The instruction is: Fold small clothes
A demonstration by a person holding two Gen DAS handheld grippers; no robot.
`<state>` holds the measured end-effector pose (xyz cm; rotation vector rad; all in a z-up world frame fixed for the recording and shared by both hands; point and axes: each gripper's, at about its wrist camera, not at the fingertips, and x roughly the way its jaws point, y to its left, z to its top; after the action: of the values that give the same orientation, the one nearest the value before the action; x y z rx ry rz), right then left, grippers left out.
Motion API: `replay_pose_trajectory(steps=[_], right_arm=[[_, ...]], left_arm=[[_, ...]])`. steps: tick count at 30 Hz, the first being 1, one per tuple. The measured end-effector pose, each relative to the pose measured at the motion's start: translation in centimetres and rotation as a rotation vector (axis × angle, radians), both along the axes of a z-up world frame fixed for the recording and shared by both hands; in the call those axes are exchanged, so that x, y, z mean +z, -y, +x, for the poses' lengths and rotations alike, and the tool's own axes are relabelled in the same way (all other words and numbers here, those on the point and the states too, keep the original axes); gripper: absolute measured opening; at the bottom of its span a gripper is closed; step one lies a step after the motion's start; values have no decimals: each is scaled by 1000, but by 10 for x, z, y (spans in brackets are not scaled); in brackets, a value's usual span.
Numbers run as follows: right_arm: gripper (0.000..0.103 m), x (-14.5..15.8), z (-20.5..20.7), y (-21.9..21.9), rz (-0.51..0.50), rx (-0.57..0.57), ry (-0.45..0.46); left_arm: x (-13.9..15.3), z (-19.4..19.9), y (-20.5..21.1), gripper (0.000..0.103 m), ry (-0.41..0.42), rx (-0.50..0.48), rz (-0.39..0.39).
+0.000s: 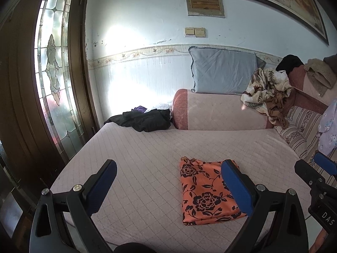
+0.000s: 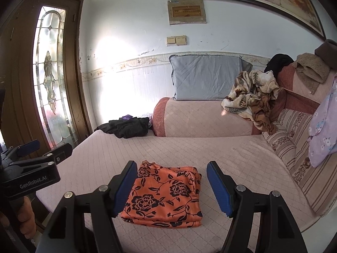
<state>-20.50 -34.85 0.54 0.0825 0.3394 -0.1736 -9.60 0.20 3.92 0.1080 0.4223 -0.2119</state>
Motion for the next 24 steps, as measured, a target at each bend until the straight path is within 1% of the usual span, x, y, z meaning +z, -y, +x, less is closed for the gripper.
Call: replay_pose_trajectory(steps=[11,24], right_arm=[[72,14,-10,-5,-2,-24,16],[72,8,5,-8,-18,-30,-23]], left_arm=[[15,-12,-9,99,42,-12,-25],[15,-9,-11,99,45,-34,-17]])
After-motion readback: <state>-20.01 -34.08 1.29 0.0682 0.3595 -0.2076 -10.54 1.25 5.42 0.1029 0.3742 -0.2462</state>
